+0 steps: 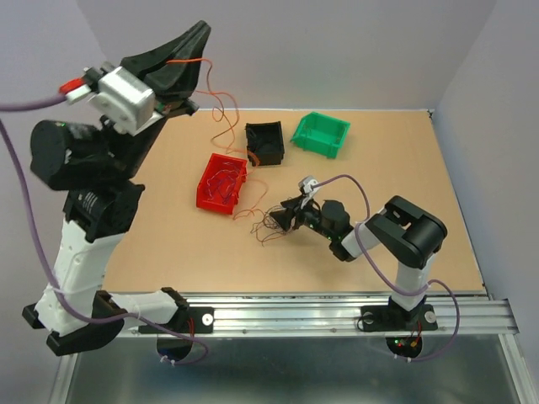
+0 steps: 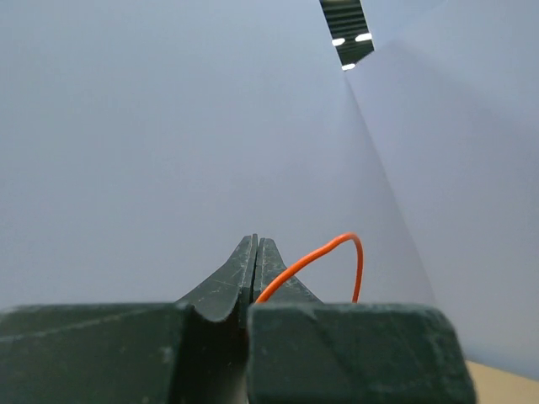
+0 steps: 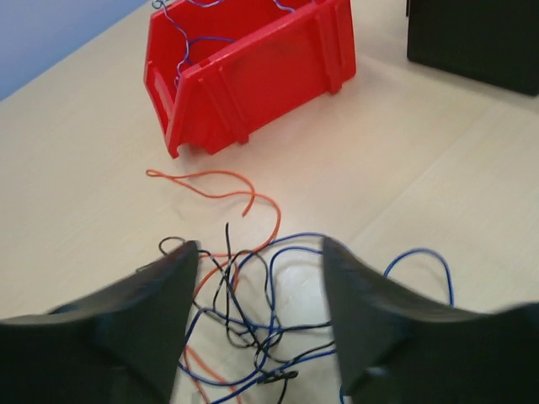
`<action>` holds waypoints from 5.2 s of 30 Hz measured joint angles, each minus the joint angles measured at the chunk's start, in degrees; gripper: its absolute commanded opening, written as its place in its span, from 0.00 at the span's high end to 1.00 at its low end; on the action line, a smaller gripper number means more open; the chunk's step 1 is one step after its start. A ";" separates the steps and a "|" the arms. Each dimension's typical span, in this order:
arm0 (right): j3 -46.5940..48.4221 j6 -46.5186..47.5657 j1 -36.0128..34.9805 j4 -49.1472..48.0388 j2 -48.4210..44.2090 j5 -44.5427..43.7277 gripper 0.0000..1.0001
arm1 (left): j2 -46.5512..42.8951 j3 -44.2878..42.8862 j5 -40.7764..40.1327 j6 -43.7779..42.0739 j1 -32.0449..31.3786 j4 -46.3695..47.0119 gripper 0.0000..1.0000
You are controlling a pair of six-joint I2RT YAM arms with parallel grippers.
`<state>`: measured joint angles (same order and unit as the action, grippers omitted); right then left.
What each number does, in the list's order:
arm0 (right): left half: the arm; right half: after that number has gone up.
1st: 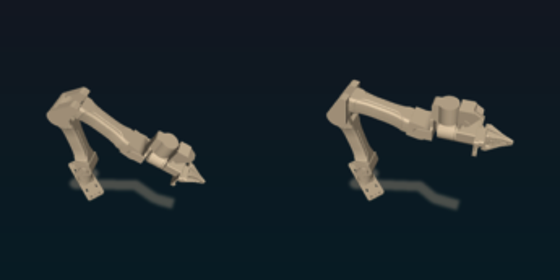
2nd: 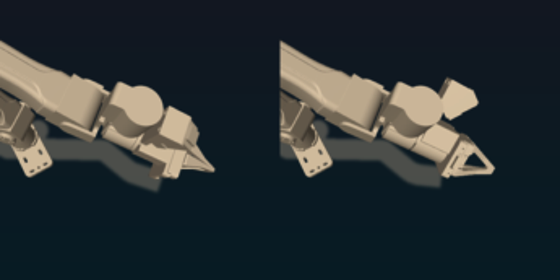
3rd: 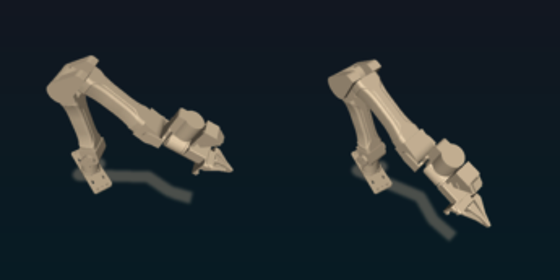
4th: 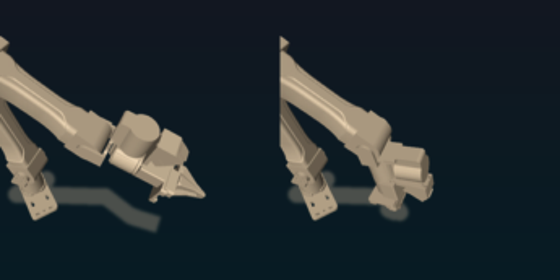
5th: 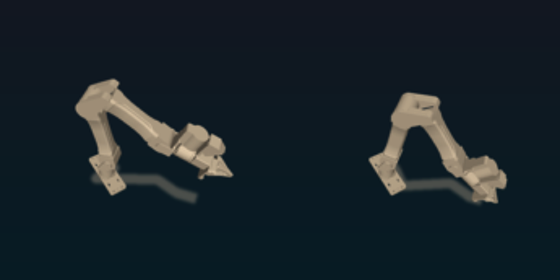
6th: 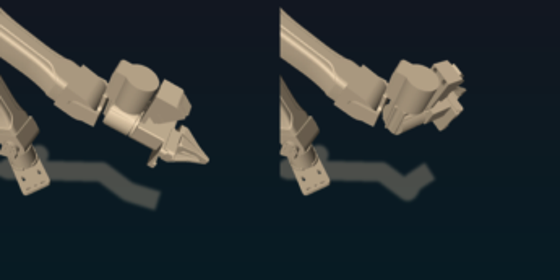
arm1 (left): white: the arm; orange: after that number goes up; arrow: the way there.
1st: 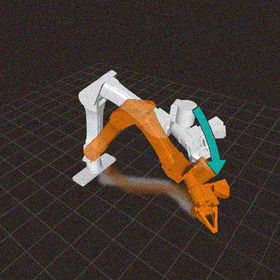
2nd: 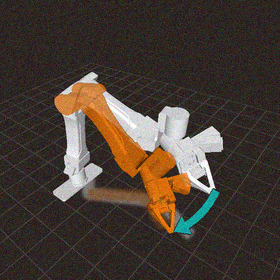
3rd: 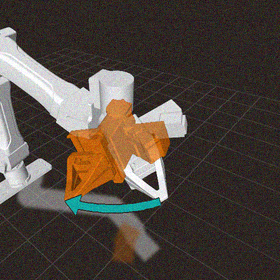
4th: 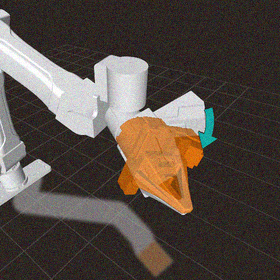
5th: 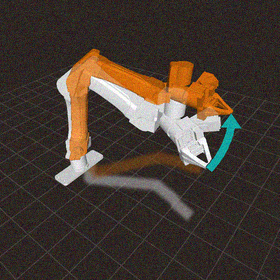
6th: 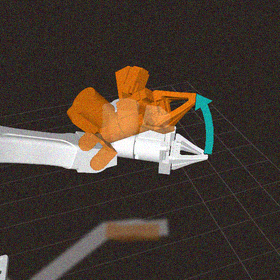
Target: Untangle the cables
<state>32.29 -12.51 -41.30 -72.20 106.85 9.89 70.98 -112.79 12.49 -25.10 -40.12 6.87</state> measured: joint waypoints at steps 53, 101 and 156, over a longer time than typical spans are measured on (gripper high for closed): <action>19.76 8.83 0.00 34.60 -29.62 19.74 0.69 | -6.69 36.33 24.90 0.50 -2.58 3.21 1.00; 1.38 9.31 0.26 31.54 -47.89 2.12 0.99 | 21.53 32.92 37.16 40.74 20.00 5.40 1.00; 43.17 4.35 13.22 54.86 -9.79 -4.90 0.99 | 15.21 41.27 27.96 31.32 25.88 15.17 0.29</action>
<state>75.46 -8.16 -28.08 -17.34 97.06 4.99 86.19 -71.53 40.45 6.22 -14.24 22.04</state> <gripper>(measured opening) 0.021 0.706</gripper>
